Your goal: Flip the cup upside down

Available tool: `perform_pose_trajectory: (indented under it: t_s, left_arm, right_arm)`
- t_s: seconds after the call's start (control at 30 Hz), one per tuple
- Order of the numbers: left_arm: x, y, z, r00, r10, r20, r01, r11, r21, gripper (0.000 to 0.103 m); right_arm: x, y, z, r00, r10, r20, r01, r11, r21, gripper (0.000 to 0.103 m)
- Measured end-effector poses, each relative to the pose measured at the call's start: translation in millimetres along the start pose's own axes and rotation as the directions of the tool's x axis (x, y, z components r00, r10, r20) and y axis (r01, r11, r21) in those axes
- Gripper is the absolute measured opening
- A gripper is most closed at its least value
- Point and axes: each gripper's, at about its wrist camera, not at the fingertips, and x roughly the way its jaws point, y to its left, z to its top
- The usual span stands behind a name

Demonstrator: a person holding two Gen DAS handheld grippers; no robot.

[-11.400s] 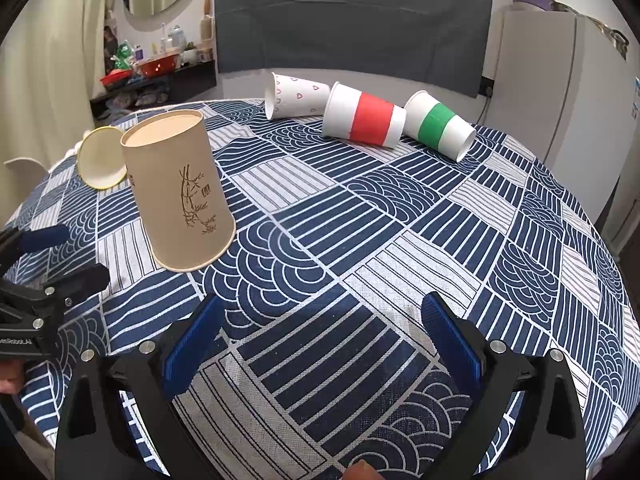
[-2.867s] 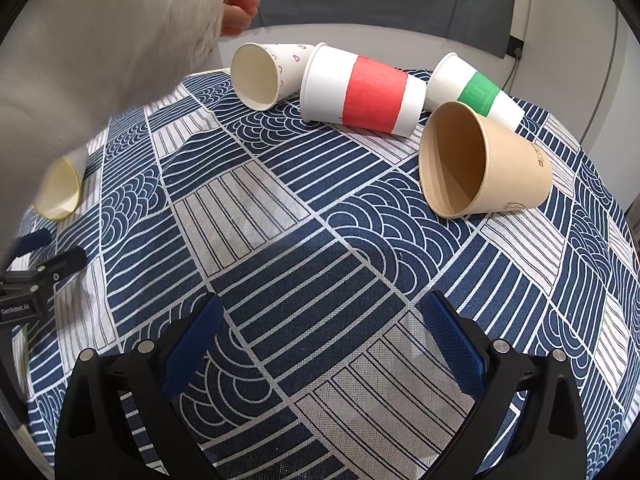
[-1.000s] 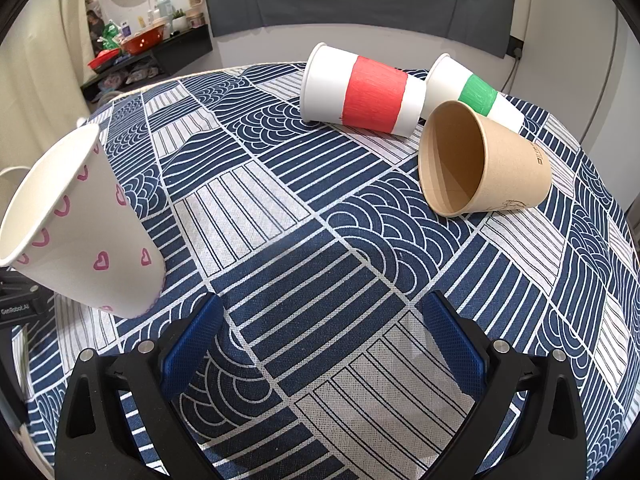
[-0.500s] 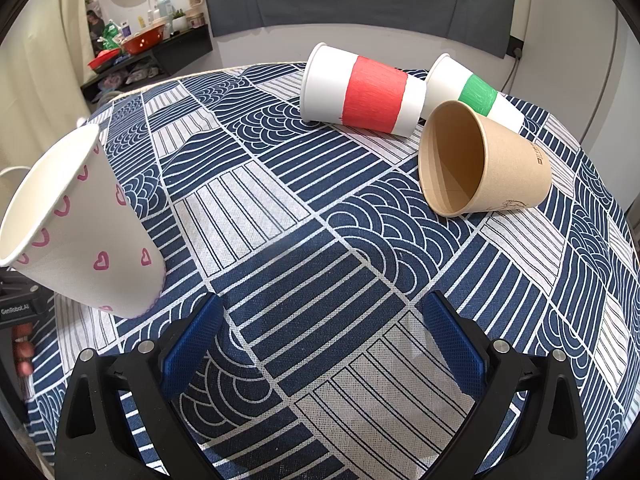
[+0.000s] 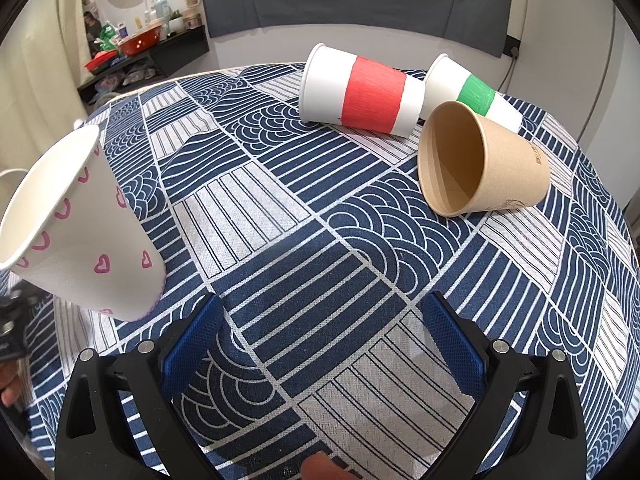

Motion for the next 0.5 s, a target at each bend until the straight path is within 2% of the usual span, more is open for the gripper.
perform_pose_trajectory:
  t_s: [0.1, 0.2, 0.27, 0.3, 0.33, 0.37, 0.4, 0.5]
  left_arm:
    - [-27, -7, -7, 0.998, 0.007, 0.069, -0.006, 1.0, -0.018, 0.097]
    - [-41, -15, -19, 0.994, 0.01, 0.108, -0.009, 1.0, -0.015, 0.097]
    - [-43, -16, -30, 0.994, 0.004, 0.105, -0.002, 1.0, -0.022, 0.097]
    - [-42, -17, -35, 0.995, -0.007, 0.1, 0.009, 1.0, -0.023, 0.097]
    - [-40, -16, -38, 0.995, -0.008, 0.096, 0.011, 1.0, -0.026, 0.097]
    - [-39, -17, -41, 0.996, -0.002, 0.093, 0.005, 0.999, -0.032, 0.097]
    - [-38, -17, -44, 0.996, 0.004, 0.091, 0.0, 0.999, -0.036, 0.097]
    - [-37, -13, -48, 0.995, 0.008, 0.104, -0.003, 0.999, -0.048, 0.097]
  right_arm:
    - [-16, -7, -7, 1.0, 0.03, 0.005, -0.03, 0.999, 0.037, 0.095]
    - [-65, -15, -27, 0.99, 0.04, 0.138, -0.052, 0.995, 0.085, 0.095]
    - [-93, -14, -49, 0.971, -0.012, 0.239, -0.012, 0.995, 0.1, 0.095]
    - [-101, -10, -60, 0.964, -0.046, 0.26, 0.02, 0.995, 0.102, 0.095]
    - [-106, -4, -75, 0.964, -0.071, 0.255, 0.045, 0.993, 0.107, 0.095]
    - [-107, 0, -84, 0.972, -0.042, 0.233, 0.018, 0.995, 0.103, 0.095]
    - [-107, 4, -88, 0.976, -0.008, 0.219, -0.012, 0.996, 0.088, 0.095]
    - [-109, 17, -85, 0.979, -0.034, 0.199, 0.021, 0.998, 0.067, 0.095]
